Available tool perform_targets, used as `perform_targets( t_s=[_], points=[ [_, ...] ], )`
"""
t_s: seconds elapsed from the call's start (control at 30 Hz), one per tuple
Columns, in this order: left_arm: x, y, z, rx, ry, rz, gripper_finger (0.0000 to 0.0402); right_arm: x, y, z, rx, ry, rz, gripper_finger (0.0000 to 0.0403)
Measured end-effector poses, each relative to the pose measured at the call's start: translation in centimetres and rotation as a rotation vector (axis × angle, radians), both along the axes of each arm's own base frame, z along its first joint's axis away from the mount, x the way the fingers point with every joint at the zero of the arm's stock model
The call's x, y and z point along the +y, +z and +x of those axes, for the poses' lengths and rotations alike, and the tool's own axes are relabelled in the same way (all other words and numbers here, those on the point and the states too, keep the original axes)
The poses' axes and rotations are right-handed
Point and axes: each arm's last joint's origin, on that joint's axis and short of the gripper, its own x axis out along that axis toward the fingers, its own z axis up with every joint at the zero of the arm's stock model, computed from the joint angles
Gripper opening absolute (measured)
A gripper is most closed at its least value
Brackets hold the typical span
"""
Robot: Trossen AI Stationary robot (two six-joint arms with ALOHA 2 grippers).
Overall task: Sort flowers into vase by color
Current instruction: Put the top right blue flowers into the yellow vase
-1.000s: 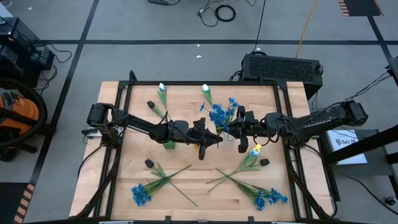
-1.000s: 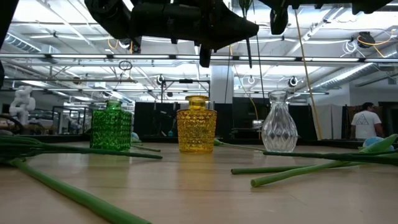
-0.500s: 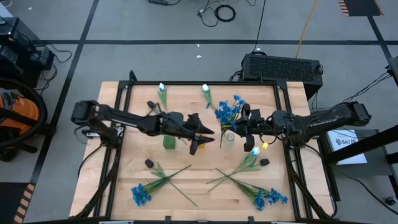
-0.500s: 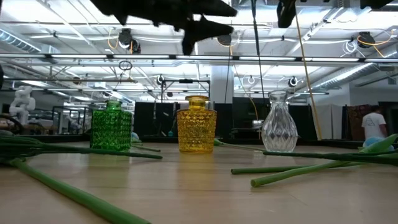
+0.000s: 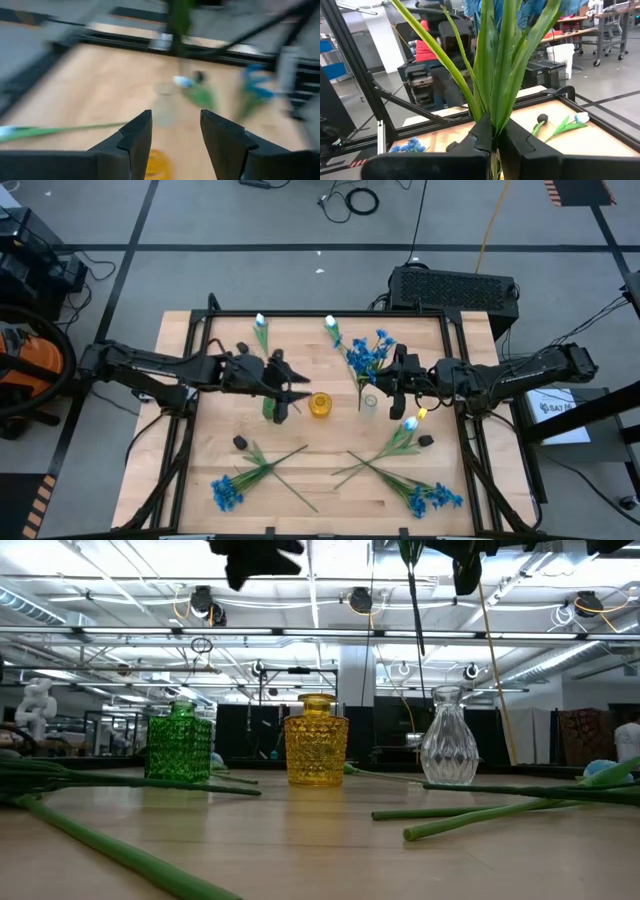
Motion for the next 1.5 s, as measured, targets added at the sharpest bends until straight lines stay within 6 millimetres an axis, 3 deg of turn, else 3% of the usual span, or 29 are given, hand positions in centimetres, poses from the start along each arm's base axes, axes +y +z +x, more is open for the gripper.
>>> perform_targets(
  t_s=[0.13,0.3,0.57,1.03,1.2,1.5],
  points=[
    [0.3,-0.4,-0.6,0.068,0.122,0.096,0.0176,0.0,0.0,0.0,0.004,0.000,0.000,0.0009],
    [0.3,-1.5,-0.7,0.079,0.127,0.099,0.0176,0.0,0.0,0.0,0.004,0.000,-0.001,0.0009],
    [-0.3,-1.5,0.6,-0.020,-0.019,0.022,0.0176,0.0,-0.3,0.5,0.006,-0.012,-0.012,0.0009],
    [-0.5,-2.1,1.9,-0.060,-0.046,0.005,0.0176,-0.2,-1.5,3.1,-0.062,-0.075,0.003,0.0009],
    [-0.8,-1.4,1.2,-0.071,-0.101,-0.013,0.0176,0.0,-2.3,4.5,-0.103,-0.076,0.014,0.0009],
    [-0.4,-1.4,-1.7,0.104,-0.098,0.004,0.0176,-0.5,-3.8,6.4,-0.160,-0.095,0.068,0.0009]
  ],
)
